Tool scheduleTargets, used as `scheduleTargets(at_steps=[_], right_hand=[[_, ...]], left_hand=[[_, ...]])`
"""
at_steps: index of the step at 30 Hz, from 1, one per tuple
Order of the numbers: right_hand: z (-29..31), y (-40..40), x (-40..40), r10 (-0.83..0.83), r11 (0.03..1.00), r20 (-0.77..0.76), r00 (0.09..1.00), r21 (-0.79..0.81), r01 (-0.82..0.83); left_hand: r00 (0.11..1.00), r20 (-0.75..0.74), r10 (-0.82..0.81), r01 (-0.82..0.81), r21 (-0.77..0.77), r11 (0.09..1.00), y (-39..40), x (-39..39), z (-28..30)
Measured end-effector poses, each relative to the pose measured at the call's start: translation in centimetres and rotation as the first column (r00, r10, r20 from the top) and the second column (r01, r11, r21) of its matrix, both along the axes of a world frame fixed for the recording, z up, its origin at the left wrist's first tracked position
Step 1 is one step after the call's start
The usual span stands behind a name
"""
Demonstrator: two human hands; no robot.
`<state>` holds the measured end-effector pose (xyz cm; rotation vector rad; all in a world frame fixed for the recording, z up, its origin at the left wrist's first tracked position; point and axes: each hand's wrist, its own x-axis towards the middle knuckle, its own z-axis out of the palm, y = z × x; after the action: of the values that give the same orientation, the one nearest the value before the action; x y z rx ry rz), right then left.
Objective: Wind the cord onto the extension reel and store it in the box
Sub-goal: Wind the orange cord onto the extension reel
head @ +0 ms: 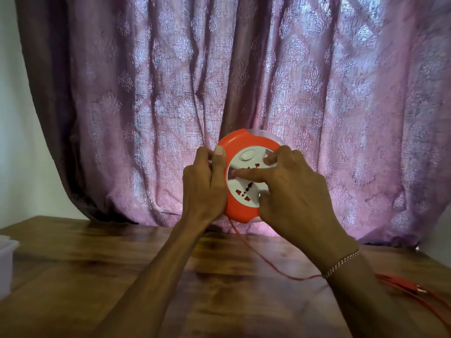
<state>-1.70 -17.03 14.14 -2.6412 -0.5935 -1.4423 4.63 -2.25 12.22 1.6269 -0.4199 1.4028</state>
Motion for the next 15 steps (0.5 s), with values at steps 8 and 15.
scheduleTargets(at_steps=[8,15], right_hand=[[-0.4,0.7,0.7,-0.071,0.907,0.105,0.992,0.42,0.02],[0.2,0.2,0.1,-0.091,0.931,0.143,0.986,0.363,0.034]], left_hand=[[1.0,0.017,-0.024,0.024,-0.015,1.0,-0.2,-0.4,0.1],[1.0,0.002,-0.024,0.024,-0.034,0.999,0.1,0.0,0.2]])
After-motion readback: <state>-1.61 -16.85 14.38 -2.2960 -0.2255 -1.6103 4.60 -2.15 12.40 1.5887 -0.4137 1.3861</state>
